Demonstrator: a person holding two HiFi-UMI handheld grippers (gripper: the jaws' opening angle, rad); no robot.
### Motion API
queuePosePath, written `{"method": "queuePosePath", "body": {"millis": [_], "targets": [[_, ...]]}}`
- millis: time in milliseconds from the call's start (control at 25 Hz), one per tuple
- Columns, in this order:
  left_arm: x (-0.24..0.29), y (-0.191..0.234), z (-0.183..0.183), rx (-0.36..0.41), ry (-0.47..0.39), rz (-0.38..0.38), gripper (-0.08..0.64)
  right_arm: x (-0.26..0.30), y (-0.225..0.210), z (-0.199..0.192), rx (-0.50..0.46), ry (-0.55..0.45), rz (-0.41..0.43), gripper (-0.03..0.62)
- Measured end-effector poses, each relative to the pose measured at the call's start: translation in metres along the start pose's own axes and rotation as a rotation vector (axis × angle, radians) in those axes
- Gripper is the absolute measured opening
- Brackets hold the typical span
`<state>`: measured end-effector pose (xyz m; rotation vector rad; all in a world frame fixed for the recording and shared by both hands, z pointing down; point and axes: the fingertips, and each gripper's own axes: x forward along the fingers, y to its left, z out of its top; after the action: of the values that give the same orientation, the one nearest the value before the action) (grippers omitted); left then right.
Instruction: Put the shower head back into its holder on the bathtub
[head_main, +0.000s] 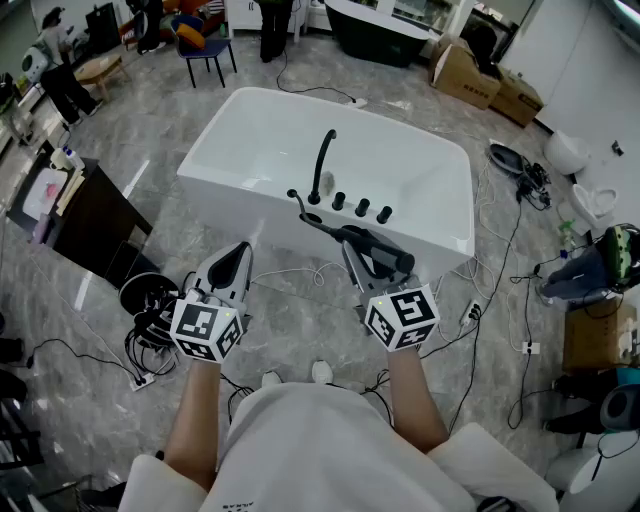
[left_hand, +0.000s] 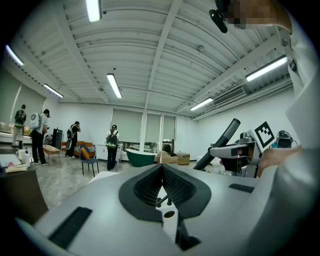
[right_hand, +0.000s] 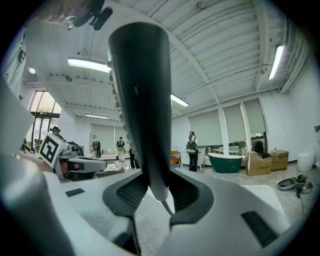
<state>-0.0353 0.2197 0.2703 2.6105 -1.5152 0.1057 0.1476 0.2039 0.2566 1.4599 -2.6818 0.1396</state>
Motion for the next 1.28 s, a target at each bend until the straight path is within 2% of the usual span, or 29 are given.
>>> {"method": "queuePosePath", "body": {"millis": [600,1280], "targets": [[-0.004,0.011,-0.004,0.002,0.006,-0.021,0.011,0.010,0.009,-0.002,0.007,0.010,-0.001,0.143],[-0.023,0.036,-0.007,0.003,0.001,-0.071,0.009,0.017,0.033,-0.001,0.000,-0.001,-0.092,0.143]]}}
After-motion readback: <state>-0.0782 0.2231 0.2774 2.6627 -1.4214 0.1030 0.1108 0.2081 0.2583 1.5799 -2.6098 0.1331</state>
